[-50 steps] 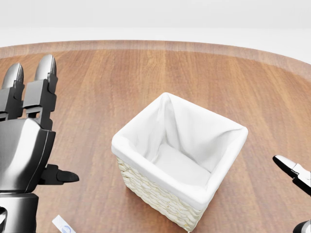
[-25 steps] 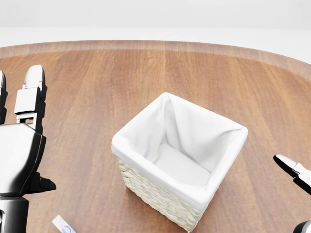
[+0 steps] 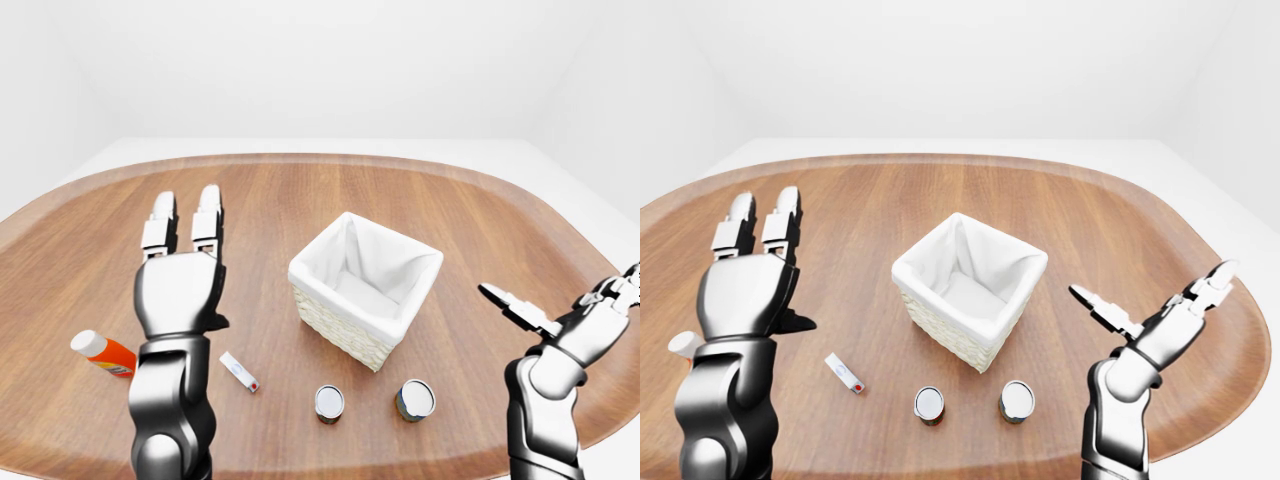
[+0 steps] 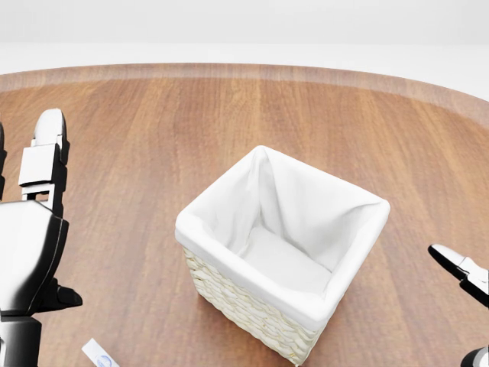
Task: Pick up the alphabet soup and the cream cheese box, and put them in the basket.
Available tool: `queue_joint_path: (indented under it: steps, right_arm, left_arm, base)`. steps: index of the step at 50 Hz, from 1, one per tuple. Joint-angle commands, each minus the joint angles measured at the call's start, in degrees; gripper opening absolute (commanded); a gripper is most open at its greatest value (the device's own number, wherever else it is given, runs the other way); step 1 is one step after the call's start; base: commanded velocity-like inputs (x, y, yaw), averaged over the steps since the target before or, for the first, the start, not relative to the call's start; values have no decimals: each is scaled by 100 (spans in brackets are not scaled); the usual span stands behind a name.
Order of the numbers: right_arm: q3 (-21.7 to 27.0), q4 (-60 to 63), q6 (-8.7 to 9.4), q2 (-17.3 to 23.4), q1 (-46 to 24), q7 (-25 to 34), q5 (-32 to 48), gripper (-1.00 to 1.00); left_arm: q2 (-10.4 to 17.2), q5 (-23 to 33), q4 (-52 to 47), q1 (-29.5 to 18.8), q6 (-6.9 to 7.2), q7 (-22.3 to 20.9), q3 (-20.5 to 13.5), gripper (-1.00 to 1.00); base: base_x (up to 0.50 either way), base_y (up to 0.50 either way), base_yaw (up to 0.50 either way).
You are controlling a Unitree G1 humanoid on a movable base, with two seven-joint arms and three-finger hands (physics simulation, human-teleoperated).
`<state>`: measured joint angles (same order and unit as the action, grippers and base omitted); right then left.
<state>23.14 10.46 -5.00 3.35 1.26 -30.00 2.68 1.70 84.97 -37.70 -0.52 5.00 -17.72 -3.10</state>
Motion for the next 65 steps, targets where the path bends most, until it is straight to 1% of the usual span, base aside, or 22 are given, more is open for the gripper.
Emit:
queue_joint_path:
  steps: [1,7,12,14,16,19,22,23,24,27,32,35,40,45,49,52,57,58,62,63,65]
  right_arm:
    - [-23,-89,0,19,-13,0,93,100]
    - [-34,-136,0,22,-21,0,72,100]
    - [-41,-131,0,24,-24,0,77,100]
    - [-43,-115,0,21,-16,0,84,100]
    - [-43,-211,0,31,-38,0,86,100]
    - [-46,-159,0,28,-20,0,83,100]
    - [-45,-133,0,17,-8,0,95,100]
    - [-40,-129,0,16,-8,0,92,100]
    - [-39,-150,0,17,-9,0,87,100]
    - [-47,-138,0,15,-2,0,100,100]
    - [-44,-165,0,23,-20,0,115,100]
    - [-48,-146,0,24,-15,0,124,100]
    - [-46,-167,0,29,-30,0,129,100]
    - [-54,-204,0,38,-43,0,137,100]
    - [-59,-186,0,39,-43,0,144,100]
    - [-50,-261,0,51,-69,0,158,100]
    - [-50,-223,0,57,-59,0,136,100]
    - [-49,-230,0,57,-61,0,135,100]
    - [-40,-235,0,58,-60,0,127,100]
    - [-41,-237,0,57,-56,0,131,100]
    - [-42,-261,0,59,-56,0,131,100]
  left_arm:
    - [-3,1,6,368,0,9,-19,100]
    - [-10,1,158,768,0,187,65,100]
    - [-12,-83,300,963,0,326,123,100]
    - [-22,-144,417,1046,0,479,167,100]
    - [-9,-122,653,1151,0,745,246,100]
    - [11,-101,799,1272,0,934,336,100]
    - [33,-325,839,1432,0,1172,414,100]
    - [63,-231,878,1487,0,1270,448,100]
    - [62,-255,921,1553,0,1354,468,100]
    - [111,-213,904,1679,0,1476,485,100]
    - [132,-21,932,1795,0,1512,482,100]
    - [144,276,833,1988,0,1477,533,100]
    - [139,277,704,2162,0,1491,536,100]
    - [143,258,463,2373,0,1408,488,100]
    - [157,376,729,2410,-117,1535,496,100]
    - [185,481,876,2422,-170,1707,566,100]
    - [201,547,1056,2379,-168,1757,684,100]
    - [206,573,1102,2372,-144,1789,707,100]
    - [246,523,1311,2377,-128,1975,799,100]
    - [266,543,1513,2365,-116,2128,838,100]
    - [309,546,1740,2355,-74,2250,906,100]
  base:
    - [0,0,0]
    - [0,0,0]
    - [0,0,0]
    - [0,0,0]
    - [0,0,0]
    - [0,0,0]
    - [0,0,0]
    - [0,0,0]
    - [0,0,0]
    - [0,0,0]
    - [0,0,0]
    - [0,0,0]
    - [0,0,0]
    - [0,0,0]
    - [0,0,0]
    - [0,0,0]
    - [0,0,0]
    - [0,0,0]
    - [0,0,0]
    - [0,0,0]
    - [0,0,0]
